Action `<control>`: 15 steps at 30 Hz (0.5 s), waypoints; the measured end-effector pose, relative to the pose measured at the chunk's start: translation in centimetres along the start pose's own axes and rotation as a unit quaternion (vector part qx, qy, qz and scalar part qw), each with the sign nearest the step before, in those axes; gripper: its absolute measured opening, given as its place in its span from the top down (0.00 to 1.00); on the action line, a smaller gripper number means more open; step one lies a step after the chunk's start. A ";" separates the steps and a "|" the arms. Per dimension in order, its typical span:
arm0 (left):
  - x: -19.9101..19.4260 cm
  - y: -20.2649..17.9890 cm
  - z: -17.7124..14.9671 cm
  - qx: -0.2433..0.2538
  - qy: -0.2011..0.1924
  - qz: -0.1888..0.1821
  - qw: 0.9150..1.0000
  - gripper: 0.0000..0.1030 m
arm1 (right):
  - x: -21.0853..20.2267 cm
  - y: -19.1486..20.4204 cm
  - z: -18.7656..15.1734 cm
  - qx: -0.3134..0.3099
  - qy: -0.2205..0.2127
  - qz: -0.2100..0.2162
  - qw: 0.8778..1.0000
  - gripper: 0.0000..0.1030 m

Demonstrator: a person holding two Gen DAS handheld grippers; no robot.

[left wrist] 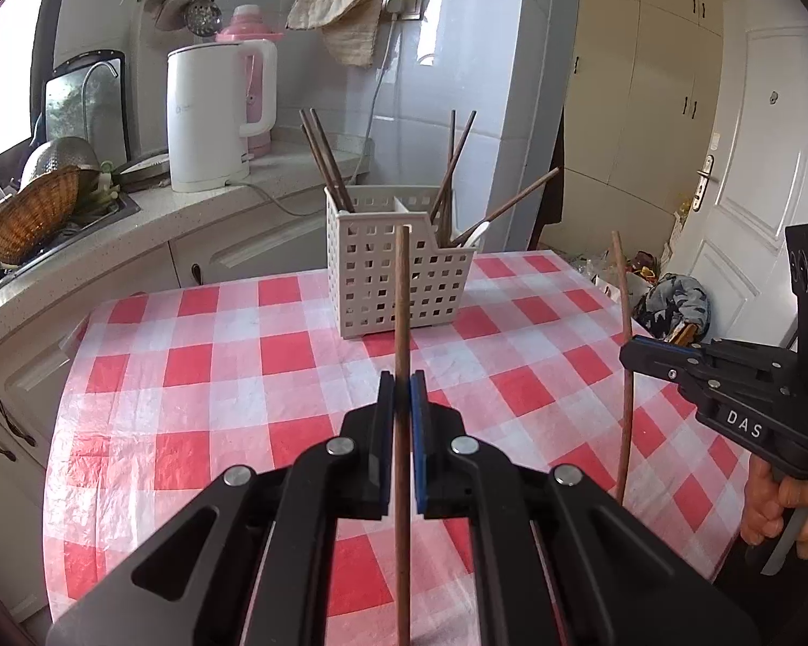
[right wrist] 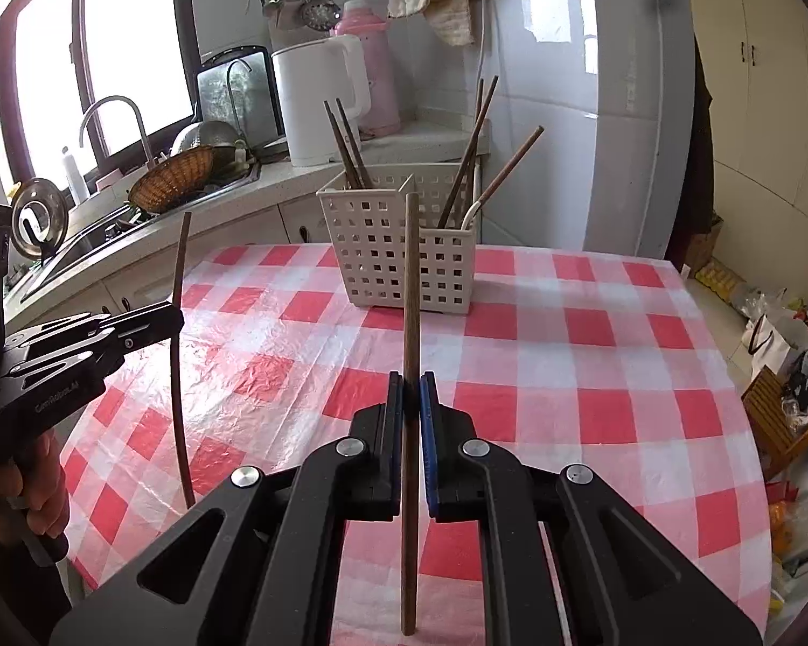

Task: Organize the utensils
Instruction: 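Lift both chopsticks upright and carry them over the white basket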

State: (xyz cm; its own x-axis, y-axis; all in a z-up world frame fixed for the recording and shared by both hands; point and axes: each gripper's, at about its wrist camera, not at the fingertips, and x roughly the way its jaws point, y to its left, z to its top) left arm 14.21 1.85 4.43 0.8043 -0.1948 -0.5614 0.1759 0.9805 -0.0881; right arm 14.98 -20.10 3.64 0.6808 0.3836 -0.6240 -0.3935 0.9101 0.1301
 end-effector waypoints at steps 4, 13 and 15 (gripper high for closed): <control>-1.2 -0.8 0.4 0.005 -0.009 -0.005 1.000 0.94 | -1.9 -0.4 -0.1 0.006 -0.016 0.000 1.000 0.91; -1.5 -1.3 1.1 -0.002 -0.006 -0.022 1.000 0.94 | -2.9 -0.8 0.0 0.013 -0.025 0.005 1.000 0.91; -1.4 -1.2 1.7 -0.003 -0.007 -0.024 1.000 0.94 | -2.9 -0.7 0.5 0.011 -0.027 0.006 1.000 0.91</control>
State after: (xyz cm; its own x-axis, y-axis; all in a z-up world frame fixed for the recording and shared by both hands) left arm 13.84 0.92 6.78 0.8035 -0.2412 -0.5442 0.2109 0.9703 -0.1188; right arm 13.56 -21.75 5.80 0.7088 0.4019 -0.5797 -0.3891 0.9083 0.1539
